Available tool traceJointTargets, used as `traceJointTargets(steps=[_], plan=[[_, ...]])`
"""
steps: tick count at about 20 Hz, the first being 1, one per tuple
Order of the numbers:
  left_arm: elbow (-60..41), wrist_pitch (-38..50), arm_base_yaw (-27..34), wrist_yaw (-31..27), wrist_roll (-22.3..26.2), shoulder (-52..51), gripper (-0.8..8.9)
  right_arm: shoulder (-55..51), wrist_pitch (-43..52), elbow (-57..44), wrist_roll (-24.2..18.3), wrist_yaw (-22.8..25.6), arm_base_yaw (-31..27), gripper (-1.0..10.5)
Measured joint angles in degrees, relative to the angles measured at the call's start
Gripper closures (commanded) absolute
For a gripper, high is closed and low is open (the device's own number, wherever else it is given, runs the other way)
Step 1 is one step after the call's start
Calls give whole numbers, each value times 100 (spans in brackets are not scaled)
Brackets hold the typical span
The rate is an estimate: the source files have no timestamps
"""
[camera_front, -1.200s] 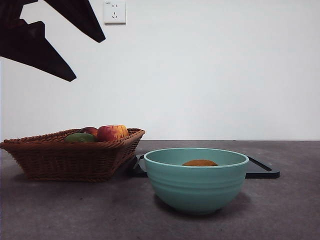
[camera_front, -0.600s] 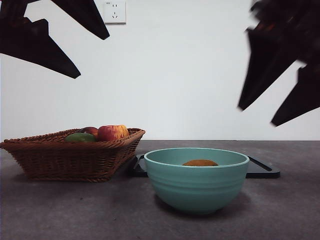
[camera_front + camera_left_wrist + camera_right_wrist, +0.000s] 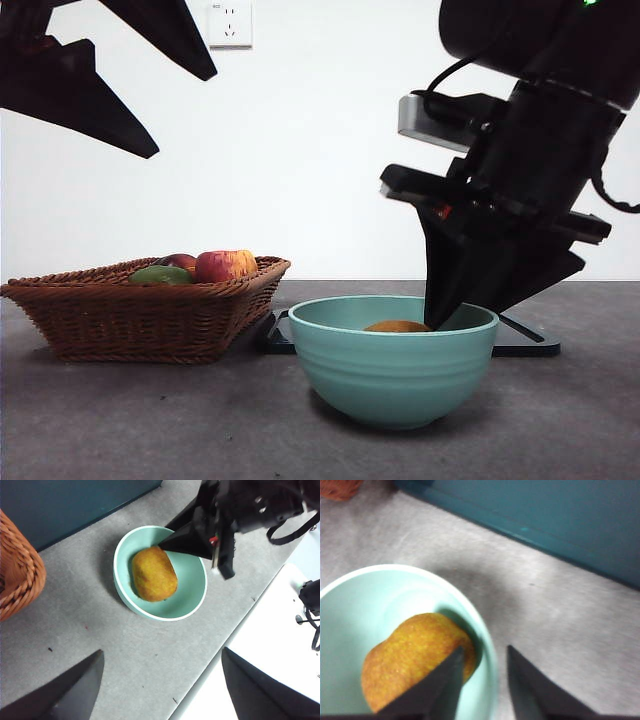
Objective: Pick up the wifruite, put it on the bowl, pick up the plate, put it on desk
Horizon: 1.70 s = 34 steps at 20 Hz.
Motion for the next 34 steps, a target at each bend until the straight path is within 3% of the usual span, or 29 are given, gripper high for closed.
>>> traceJointTargets(steps=[4,11,14,20,26,34], plan=[[0,-4,0,0,22,0,438,90,24,-2,20,138,63,935],[0,-2,0,0,37,0,438,90,46,-2,20,90,70,935],[0,-2,0,0,39,0,438,90,9,13,22,-146,70,935],[0,-4,0,0,39,0,438,90,-605,868,11,-173,28,935],[0,-4,0,0,39,0,438,164,-645,1515,-210,-181,-765,935],[0,-4,0,0,44,0,438,1567,7,2120,-507,-623,-1751,935]])
